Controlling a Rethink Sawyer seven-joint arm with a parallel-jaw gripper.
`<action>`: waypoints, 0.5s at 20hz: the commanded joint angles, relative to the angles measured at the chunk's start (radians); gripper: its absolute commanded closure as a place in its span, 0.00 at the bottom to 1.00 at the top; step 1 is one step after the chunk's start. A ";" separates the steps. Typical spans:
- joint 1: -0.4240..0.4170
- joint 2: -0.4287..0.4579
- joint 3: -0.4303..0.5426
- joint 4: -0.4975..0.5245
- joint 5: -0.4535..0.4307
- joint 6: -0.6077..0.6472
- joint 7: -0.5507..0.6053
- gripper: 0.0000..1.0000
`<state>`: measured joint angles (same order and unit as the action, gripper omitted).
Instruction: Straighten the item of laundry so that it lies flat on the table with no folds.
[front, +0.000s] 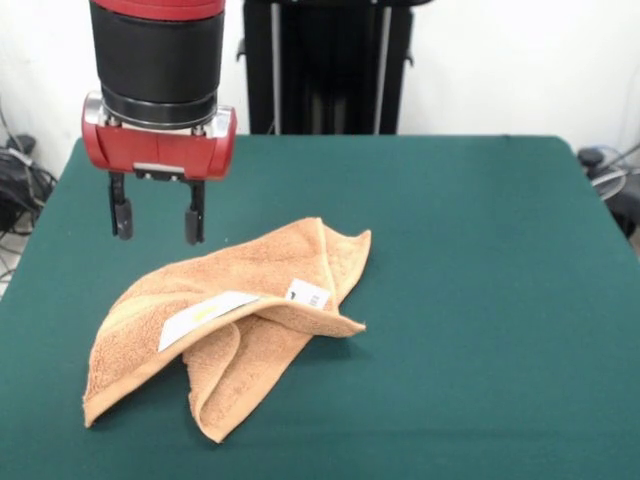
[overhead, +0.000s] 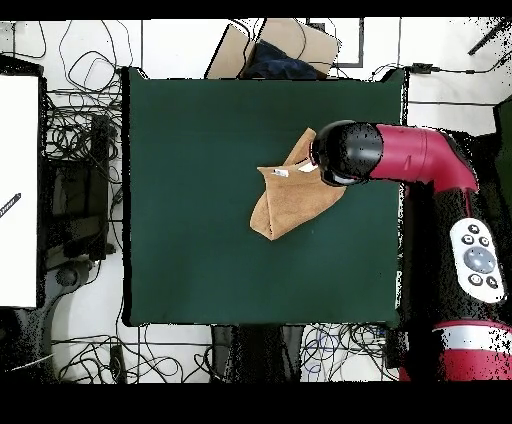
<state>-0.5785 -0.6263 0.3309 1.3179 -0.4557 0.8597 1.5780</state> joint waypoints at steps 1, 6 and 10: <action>-0.016 0.046 0.068 0.027 -0.016 0.016 -0.144 0.00; 0.014 -0.016 0.038 0.137 0.018 0.021 -0.039 0.00; 0.039 -0.079 0.025 0.227 0.070 0.031 0.041 0.00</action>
<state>-0.5786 -0.6394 0.3316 1.3554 -0.4312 0.8597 1.5780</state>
